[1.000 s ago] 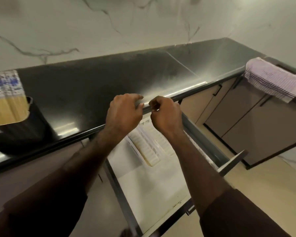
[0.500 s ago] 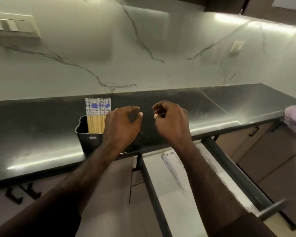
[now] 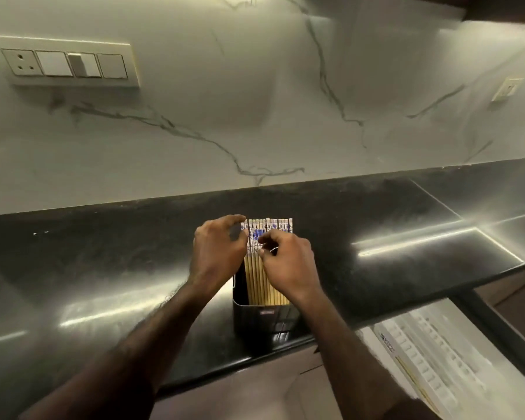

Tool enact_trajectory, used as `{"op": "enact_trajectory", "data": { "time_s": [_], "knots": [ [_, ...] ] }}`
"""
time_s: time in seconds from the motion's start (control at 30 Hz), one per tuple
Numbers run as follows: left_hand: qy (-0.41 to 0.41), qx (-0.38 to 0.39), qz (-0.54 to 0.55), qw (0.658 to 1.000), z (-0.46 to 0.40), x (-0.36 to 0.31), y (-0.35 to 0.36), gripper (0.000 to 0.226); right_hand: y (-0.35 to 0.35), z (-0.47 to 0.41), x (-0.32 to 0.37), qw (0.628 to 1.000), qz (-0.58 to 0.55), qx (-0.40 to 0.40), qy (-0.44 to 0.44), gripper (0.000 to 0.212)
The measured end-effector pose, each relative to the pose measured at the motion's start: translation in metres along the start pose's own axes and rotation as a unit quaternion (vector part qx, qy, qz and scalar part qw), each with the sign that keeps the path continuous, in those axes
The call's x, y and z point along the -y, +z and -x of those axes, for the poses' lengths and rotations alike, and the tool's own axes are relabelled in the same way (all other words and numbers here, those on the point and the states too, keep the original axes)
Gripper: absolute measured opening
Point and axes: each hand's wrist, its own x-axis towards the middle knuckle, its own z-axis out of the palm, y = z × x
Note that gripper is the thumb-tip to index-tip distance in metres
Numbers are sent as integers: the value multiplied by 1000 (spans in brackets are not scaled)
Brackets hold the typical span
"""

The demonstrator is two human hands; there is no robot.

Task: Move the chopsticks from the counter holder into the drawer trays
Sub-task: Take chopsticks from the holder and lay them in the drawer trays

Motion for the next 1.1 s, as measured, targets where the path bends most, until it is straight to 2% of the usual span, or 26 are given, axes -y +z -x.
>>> {"op": "enact_trajectory", "data": {
  "time_s": [0.17, 0.27, 0.37, 0.5, 0.6, 0.73, 0.97, 1.1],
  "knots": [
    [-80, 46, 90, 992, -21, 33, 19, 34, 36, -16, -6, 999, 25, 23, 40, 28],
    [-147, 92, 202, 964, -28, 47, 30, 39, 46, -20, -13, 997, 34, 28, 64, 31],
    [-168, 124, 269, 940, -32, 55, 40, 45, 52, -21, -18, 997, 26, 21, 72, 32],
    [-171, 116, 323, 924, -33, 60, 47, 34, 59, -20, -22, 997, 11, 10, 71, 35],
    [-182, 88, 320, 925, -30, 64, 52, 29, 65, -19, -25, 997, 9, 17, 80, 35],
    [-182, 74, 321, 926, -28, 67, 52, 27, 71, -21, -29, 997, 12, 23, 79, 29],
    [-119, 119, 374, 912, -30, 56, 29, 32, 67, -26, -25, 998, -5, 1, 60, 19],
    [-46, 139, 374, 916, -44, 30, 5, 34, 39, -29, -14, 993, -105, -2, 59, 17]
  ]
}}
